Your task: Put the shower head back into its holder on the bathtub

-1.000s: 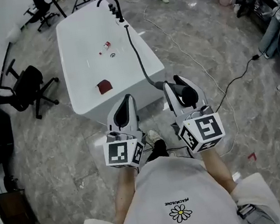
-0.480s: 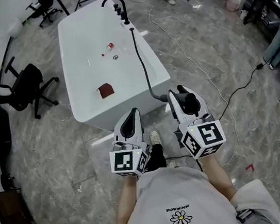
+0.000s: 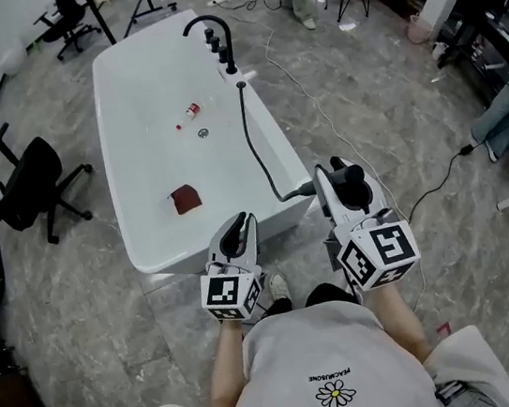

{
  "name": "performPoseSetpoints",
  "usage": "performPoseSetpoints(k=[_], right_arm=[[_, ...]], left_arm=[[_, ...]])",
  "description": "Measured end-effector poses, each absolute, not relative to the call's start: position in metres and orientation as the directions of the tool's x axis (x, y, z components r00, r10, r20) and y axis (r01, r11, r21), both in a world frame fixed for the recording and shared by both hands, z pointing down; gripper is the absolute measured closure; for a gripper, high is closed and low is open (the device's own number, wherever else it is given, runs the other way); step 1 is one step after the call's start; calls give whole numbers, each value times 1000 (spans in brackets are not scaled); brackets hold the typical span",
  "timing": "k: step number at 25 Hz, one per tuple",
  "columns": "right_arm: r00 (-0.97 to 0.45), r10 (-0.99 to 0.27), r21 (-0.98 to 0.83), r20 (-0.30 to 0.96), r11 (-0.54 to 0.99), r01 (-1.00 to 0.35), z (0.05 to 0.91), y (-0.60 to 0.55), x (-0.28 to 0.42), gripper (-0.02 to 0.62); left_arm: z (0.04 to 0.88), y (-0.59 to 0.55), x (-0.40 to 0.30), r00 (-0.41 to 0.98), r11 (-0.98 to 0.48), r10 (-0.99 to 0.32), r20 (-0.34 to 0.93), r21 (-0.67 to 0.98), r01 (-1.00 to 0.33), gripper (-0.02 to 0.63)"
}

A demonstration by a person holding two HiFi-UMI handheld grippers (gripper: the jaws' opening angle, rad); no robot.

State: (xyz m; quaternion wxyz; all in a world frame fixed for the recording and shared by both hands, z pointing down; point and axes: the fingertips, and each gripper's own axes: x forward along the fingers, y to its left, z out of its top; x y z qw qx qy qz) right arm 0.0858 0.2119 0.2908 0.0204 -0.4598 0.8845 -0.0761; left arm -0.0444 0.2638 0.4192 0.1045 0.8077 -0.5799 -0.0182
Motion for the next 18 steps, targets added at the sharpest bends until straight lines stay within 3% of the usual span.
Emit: performPoseSetpoints(k=[1, 2, 7, 13, 18], right_arm=[[-572, -820, -152, 18, 563, -812, 282, 200, 83, 468], [-569, -822, -151, 5, 562, -813, 276, 189, 79, 468], [-588, -808, -137, -19, 585, -799, 263, 147, 59, 468], [-664, -746, -182, -44, 660, -729, 243, 93, 42, 472], [-722, -686, -194, -85, 722, -664, 224, 29, 32, 474]], left_arm=[[425, 251, -42, 356, -331, -929, 103, 201, -922, 513], [431, 240, -38, 377, -348, -919, 116, 212, -913, 495], [467, 197, -28, 403, -359, -897, 182, 234, -904, 490], [497, 134, -10, 482, -400, -839, 252, 314, -861, 418], [530, 61, -7, 419, -328, -848, 325, 300, -896, 416]])
